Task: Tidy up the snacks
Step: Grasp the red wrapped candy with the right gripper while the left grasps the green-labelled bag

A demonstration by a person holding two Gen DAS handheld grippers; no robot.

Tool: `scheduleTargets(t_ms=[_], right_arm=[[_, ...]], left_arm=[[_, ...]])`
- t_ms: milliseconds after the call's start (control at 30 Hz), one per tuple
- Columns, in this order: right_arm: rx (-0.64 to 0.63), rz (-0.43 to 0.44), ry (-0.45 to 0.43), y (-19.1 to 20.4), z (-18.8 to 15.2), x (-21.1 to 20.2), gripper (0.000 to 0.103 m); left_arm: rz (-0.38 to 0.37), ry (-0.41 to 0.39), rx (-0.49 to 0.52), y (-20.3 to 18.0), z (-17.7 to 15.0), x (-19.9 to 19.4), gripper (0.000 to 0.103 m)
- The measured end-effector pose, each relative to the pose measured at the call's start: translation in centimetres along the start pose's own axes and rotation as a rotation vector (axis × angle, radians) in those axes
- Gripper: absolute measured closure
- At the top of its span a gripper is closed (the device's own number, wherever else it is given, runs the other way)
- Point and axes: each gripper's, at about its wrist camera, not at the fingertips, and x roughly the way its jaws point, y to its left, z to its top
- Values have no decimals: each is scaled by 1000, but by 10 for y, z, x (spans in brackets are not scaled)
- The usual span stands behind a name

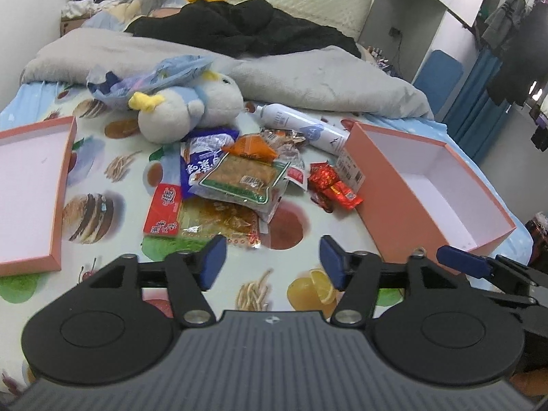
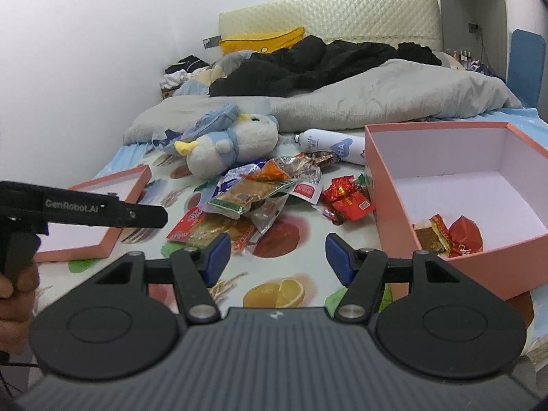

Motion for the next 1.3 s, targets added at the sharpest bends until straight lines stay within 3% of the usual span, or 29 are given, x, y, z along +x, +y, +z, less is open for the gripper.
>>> scheduleTargets(t_ms=[233, 300, 633, 767, 1167, 1300], right_arm=[[-36, -14, 28, 3, -7, 21, 39], [-48, -20, 36, 4, -8, 29, 39], [-89, 2, 79, 2, -7, 81, 40], [-112, 10, 83, 0, 0, 107, 41], [-195, -174, 104, -16, 22, 182, 42], [-219, -239, 114, -22, 29, 208, 44]], left_arm=[[-9, 9, -7, 8, 3, 20, 25], [4, 16, -3, 9, 5, 28, 17], [72, 38, -15, 29, 14, 94, 15], [64, 38, -28, 36, 22, 119, 15], [7, 59, 110, 30, 66, 185, 6], [42, 105, 172, 32, 75, 215, 4]])
